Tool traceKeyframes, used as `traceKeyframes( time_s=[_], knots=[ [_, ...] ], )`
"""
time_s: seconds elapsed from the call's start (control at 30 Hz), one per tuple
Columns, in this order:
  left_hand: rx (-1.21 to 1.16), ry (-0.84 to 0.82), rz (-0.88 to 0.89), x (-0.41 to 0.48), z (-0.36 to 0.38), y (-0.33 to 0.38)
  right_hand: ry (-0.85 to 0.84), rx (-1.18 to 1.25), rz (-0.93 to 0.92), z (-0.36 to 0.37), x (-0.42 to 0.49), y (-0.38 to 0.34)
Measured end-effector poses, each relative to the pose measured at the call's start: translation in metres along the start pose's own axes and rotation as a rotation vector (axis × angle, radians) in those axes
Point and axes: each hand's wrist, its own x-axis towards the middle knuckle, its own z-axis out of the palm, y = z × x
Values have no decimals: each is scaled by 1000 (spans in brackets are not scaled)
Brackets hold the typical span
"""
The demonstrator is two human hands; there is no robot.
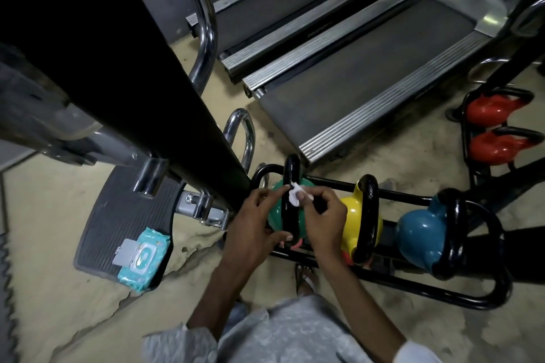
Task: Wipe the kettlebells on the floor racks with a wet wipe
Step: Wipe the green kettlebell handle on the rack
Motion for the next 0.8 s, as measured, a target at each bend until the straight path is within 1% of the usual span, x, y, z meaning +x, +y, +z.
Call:
traceKeyframes(
  time_s=[0.1, 0.2, 0.23, 0.3, 0.4, 0.43, 0.47, 0.53, 0.6, 0.7, 0.77, 0.8],
  knots=[
    [0, 8, -3, 0, 1, 0, 33, 75, 128, 21, 48, -1],
    [-3, 5, -9, -1, 1, 2, 56, 246, 401, 42, 92, 9],
    [-1, 7, -7, -1, 1, 3, 52, 257, 469, 46, 100, 15],
    [6, 16, -4, 0, 1, 3, 20, 203, 541, 49, 108, 21],
    [15, 14, -9, -1, 1, 3, -81, 79, 508, 39, 115, 9],
    [21, 13, -6, -1, 2, 3, -144, 33, 450, 34, 118, 2],
    [24, 12, -4, -1, 2, 3, -218, -26, 354, 30, 123, -6],
    [22, 13, -3, -1, 2, 2, -400, -219, 149, 25, 133, -25],
    [20, 14, 3, -1, 2, 2, -604, -444, 63, 28, 147, -45],
    [11, 17, 20, -1, 2, 0, -805, -702, 85, 43, 174, -59],
    [24, 28, 28, -2, 2, 1, -906, -807, 127, 55, 185, -60],
    [33, 36, 29, -2, 2, 2, -947, -839, 180, 62, 189, -59]
  ],
)
